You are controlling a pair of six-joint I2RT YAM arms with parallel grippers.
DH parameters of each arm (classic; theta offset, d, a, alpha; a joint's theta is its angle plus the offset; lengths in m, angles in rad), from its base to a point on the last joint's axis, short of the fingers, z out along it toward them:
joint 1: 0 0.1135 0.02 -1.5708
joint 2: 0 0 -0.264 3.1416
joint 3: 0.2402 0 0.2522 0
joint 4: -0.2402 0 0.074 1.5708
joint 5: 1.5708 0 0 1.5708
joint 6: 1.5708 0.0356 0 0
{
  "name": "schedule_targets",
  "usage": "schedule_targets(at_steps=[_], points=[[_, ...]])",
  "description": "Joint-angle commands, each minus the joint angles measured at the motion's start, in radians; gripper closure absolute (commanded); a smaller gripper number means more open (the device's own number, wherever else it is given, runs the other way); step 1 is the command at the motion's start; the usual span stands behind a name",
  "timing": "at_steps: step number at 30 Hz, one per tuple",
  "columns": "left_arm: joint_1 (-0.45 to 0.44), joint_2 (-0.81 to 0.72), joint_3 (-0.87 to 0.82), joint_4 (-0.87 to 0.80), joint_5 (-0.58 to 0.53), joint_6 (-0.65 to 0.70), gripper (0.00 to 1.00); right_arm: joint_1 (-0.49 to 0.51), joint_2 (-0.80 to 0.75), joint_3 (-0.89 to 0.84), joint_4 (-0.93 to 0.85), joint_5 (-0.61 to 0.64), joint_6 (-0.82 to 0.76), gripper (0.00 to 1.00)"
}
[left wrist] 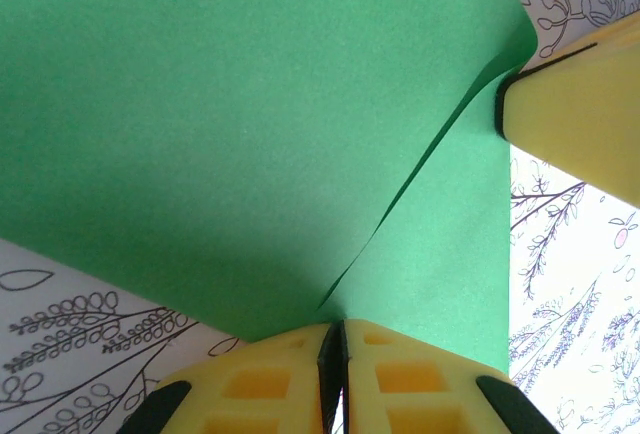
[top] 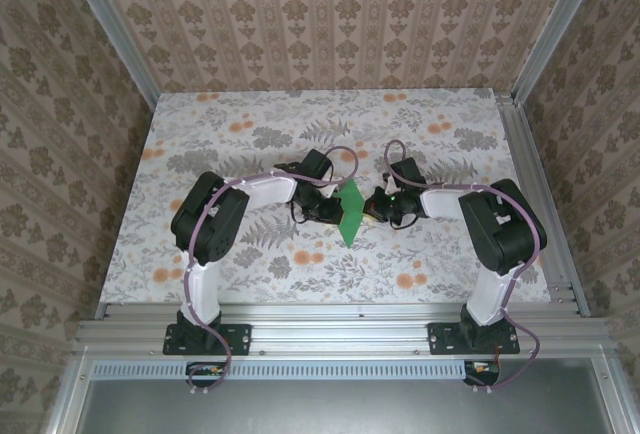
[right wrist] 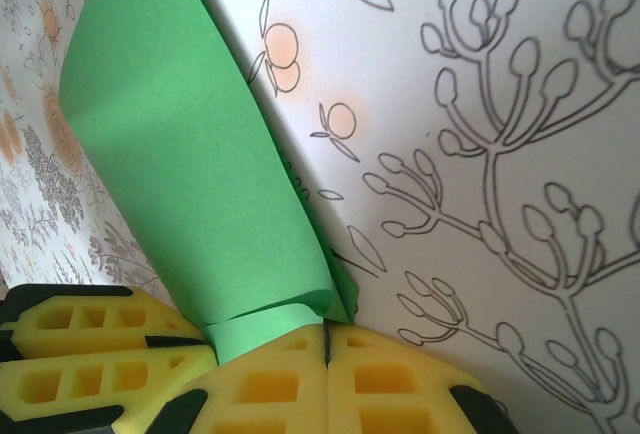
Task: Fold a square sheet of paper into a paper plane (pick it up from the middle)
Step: Third fold the triangle at the center of the table, then fourth fold the wing at the center of the table.
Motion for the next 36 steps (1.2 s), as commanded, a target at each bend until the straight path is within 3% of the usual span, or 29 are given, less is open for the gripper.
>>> schedule_targets(at_steps=[1,13,17,27,36], points=[[0.003,0.117,-0.081,-0.127,-0.226,0.040,0.87,-0.037,-0.001,0.004,-0.074,0.088,-0.033,1.00],[0.004,0.117,-0.074,-0.103,-0.200,0.036,0.87,-0.038,-0.103,-0.010,-0.109,0.059,-0.032,1.00],[0.004,0.116,-0.073,-0.094,-0.191,0.033,0.87,-0.021,-0.126,-0.042,-0.075,0.030,0.003,0.91],[0.004,0.109,-0.087,-0.082,-0.182,0.035,0.87,0.001,-0.045,0.019,-0.023,0.005,0.014,0.81],[0.005,0.112,-0.090,-0.078,-0.176,0.036,0.87,0.008,0.020,0.053,-0.003,-0.021,0.013,0.79]])
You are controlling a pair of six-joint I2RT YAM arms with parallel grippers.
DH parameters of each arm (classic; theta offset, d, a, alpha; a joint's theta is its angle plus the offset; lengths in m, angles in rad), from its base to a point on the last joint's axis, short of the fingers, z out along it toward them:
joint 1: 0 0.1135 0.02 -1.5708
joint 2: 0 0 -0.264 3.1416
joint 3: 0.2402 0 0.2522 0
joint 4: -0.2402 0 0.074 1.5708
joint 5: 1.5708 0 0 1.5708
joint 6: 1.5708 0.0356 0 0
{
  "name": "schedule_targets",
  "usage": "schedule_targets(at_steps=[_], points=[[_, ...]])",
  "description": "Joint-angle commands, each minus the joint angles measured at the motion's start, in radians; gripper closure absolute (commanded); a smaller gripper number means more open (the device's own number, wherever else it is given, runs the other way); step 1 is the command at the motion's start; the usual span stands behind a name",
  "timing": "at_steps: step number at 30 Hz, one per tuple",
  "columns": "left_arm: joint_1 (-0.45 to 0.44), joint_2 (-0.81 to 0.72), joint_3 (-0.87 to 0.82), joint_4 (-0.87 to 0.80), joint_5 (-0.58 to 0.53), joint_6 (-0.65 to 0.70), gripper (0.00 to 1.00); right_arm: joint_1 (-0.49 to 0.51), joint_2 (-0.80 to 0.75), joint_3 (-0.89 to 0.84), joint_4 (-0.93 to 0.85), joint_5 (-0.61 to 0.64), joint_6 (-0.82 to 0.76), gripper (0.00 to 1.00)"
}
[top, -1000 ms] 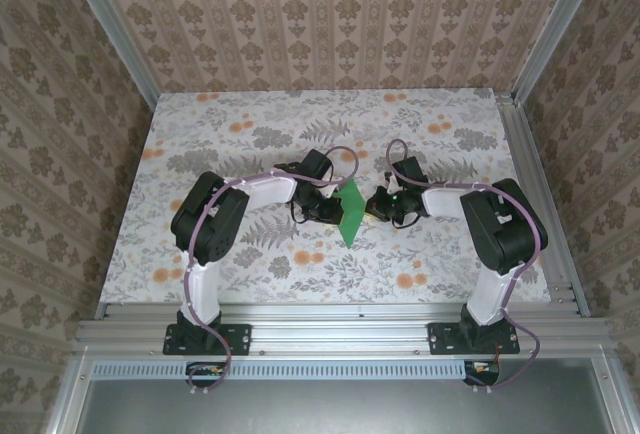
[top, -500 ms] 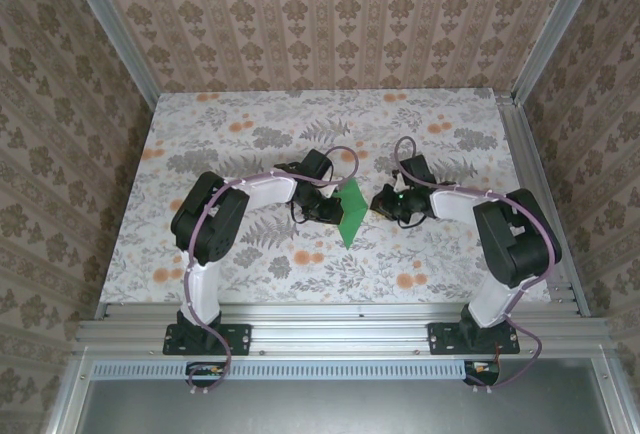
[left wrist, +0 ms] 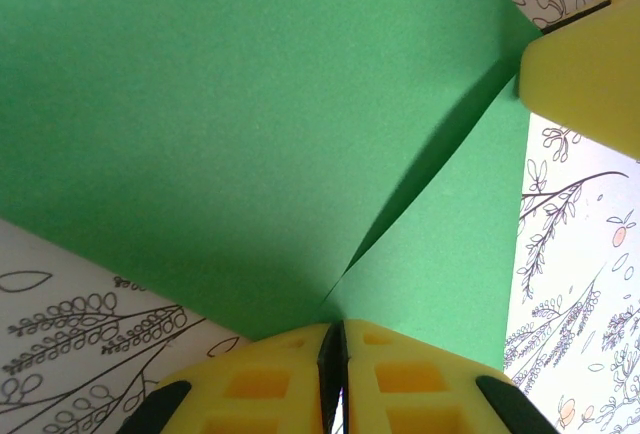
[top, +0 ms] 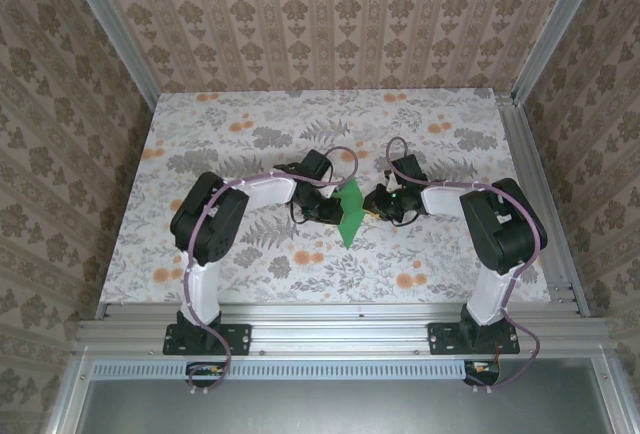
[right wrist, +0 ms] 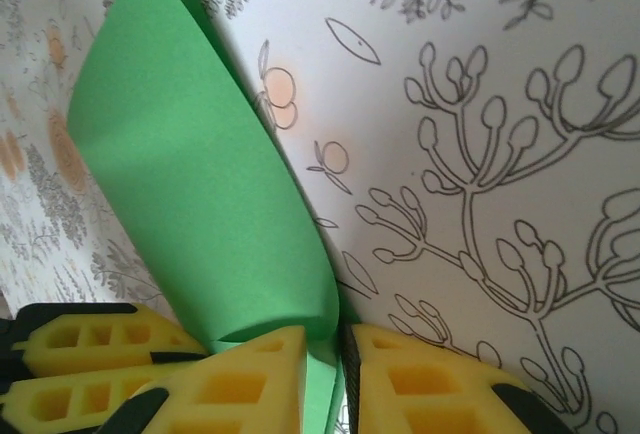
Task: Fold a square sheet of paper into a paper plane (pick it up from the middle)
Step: Fourth fold the wing at the center of the table.
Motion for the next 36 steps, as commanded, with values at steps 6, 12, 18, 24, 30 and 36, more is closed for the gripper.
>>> schedule_targets(at_steps=[6,12,18,24,30,36], points=[[0.003,0.122,-0.077,-0.094,-0.182,0.034,0.87,0.007,0.030,0.029,0.023,-0.030,0.006,0.84],[0.005,0.120,-0.081,-0.096,-0.180,0.036,0.87,0.008,0.001,0.008,0.029,-0.039,0.008,0.87],[0.008,0.119,-0.082,-0.093,-0.173,0.036,0.87,0.019,-0.036,-0.020,0.036,-0.036,0.010,0.91],[0.009,0.120,-0.083,-0.095,-0.167,0.037,0.87,0.048,-0.053,-0.031,0.051,-0.039,0.014,0.78],[0.014,0.118,-0.087,-0.094,-0.159,0.039,0.87,0.075,-0.071,-0.070,0.065,-0.026,0.017,0.79],[0.020,0.119,-0.090,-0.093,-0.147,0.039,0.87,0.082,-0.076,-0.077,0.031,0.027,-0.012,0.73]])
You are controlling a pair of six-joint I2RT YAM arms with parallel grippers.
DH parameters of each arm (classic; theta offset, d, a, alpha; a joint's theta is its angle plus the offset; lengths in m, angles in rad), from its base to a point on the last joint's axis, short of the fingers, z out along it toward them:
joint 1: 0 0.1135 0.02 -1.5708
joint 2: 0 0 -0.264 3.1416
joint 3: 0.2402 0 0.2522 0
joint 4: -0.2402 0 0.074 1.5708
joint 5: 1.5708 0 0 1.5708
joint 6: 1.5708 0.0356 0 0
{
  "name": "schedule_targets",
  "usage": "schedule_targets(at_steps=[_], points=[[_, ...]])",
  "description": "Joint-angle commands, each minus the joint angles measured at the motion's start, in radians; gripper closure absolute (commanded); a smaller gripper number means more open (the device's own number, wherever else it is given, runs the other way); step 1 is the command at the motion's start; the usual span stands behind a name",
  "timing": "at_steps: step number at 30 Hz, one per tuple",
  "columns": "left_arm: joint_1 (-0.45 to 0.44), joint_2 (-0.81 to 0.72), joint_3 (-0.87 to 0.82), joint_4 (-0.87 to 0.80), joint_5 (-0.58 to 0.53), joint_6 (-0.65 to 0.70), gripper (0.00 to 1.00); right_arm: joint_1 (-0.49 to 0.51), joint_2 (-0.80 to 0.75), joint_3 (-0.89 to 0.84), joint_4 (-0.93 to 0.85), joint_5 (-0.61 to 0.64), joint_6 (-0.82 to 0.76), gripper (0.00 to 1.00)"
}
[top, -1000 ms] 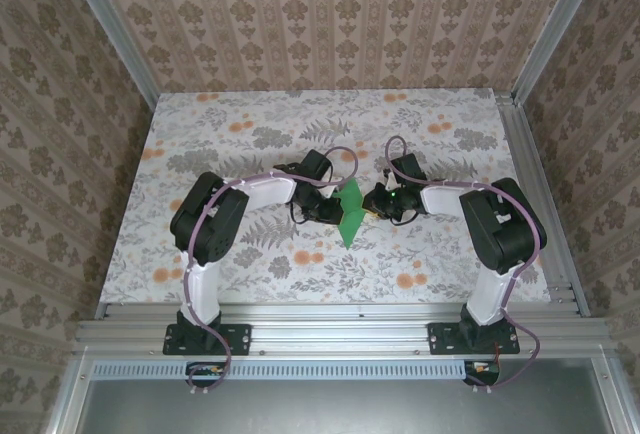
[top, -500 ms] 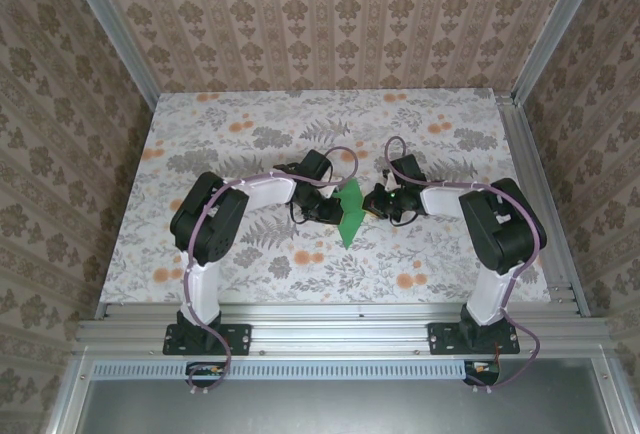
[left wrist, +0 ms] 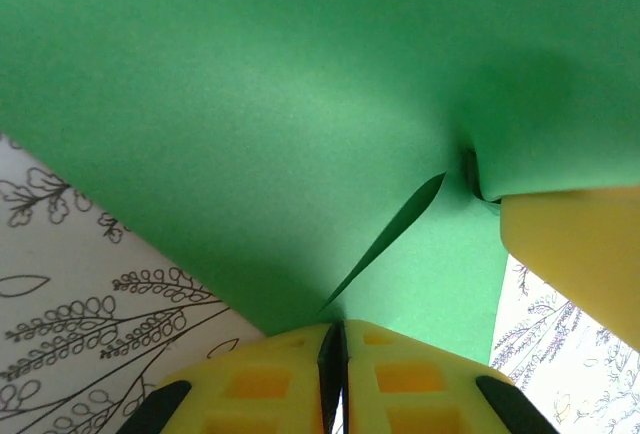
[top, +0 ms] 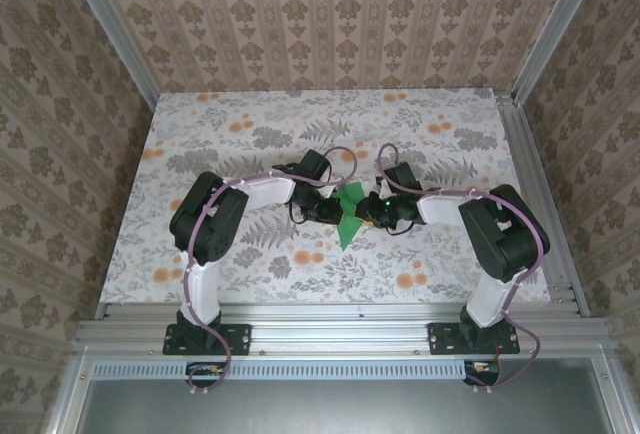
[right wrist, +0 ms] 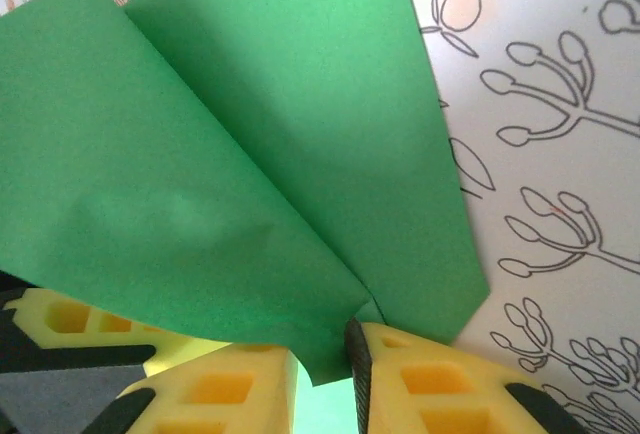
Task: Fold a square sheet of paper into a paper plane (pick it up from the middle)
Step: Fourth fold the wing at the center of the table.
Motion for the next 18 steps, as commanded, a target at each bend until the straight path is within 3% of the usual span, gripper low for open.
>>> schedule_targets(at_steps=[1,9,18], points=[[0.010,0.117,-0.082,-0.105,-0.172,0.032,0.87,0.008,-0.034,-0.003,-0.042,0.042,-0.030,0.72],[0.011,0.120,-0.082,-0.105,-0.169,0.032,0.87,0.001,-0.065,0.066,-0.158,0.101,-0.115,0.68],[0.016,0.119,-0.085,-0.101,-0.157,0.033,0.87,-0.004,-0.029,0.069,-0.166,0.104,-0.150,0.67]])
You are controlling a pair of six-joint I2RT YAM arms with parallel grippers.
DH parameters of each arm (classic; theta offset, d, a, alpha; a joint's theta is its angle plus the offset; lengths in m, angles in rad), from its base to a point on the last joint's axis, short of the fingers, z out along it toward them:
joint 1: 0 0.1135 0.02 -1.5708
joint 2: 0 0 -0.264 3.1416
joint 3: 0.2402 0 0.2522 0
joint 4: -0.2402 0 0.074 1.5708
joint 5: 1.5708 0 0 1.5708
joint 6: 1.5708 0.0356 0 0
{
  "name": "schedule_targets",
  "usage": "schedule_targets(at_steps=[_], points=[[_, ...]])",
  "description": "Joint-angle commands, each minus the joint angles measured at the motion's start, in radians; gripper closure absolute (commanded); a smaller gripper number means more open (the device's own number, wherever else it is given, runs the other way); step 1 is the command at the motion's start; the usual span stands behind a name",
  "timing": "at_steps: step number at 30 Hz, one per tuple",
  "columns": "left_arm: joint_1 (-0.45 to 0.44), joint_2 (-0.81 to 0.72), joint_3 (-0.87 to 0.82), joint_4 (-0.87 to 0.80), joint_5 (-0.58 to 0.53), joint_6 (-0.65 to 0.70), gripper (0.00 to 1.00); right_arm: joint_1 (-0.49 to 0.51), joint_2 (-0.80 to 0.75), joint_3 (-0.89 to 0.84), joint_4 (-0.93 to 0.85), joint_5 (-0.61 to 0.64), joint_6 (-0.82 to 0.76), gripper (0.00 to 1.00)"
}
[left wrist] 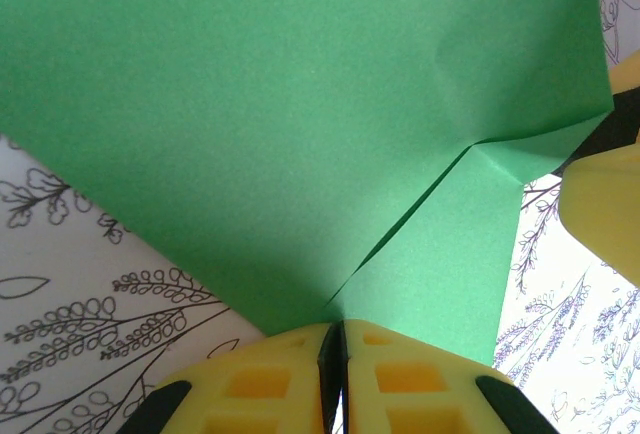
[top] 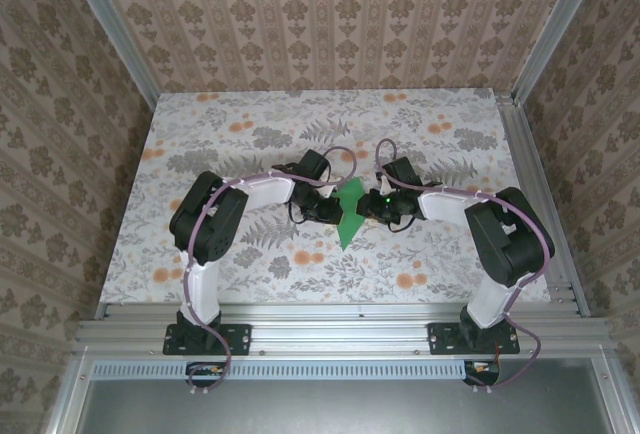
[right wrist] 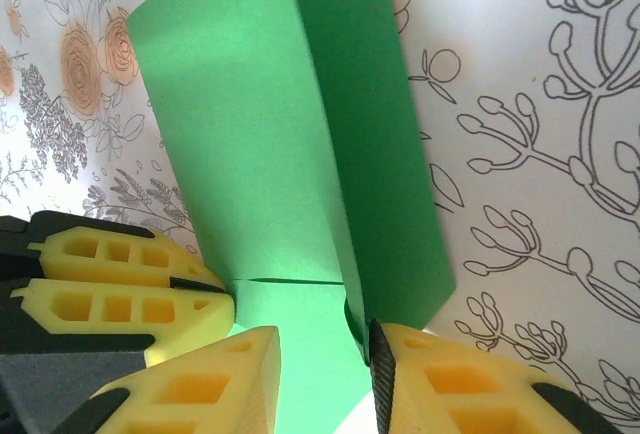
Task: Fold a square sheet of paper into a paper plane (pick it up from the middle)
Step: Fourth fold the wing at the center of the table.
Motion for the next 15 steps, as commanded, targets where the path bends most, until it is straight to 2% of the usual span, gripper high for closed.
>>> schedule_targets(at_steps=[1,7,15], points=[[0.012,0.120,-0.081,-0.106,-0.167,0.033,0.87,-0.005,0.010,0.015,-0.035,0.023,-0.038,0.68],[0.014,0.119,-0.087,-0.103,-0.159,0.034,0.87,-0.007,0.027,0.013,-0.042,0.024,-0.060,0.70],[0.015,0.120,-0.088,-0.104,-0.156,0.033,0.87,-0.009,0.035,0.021,-0.022,-0.002,-0.045,0.84]])
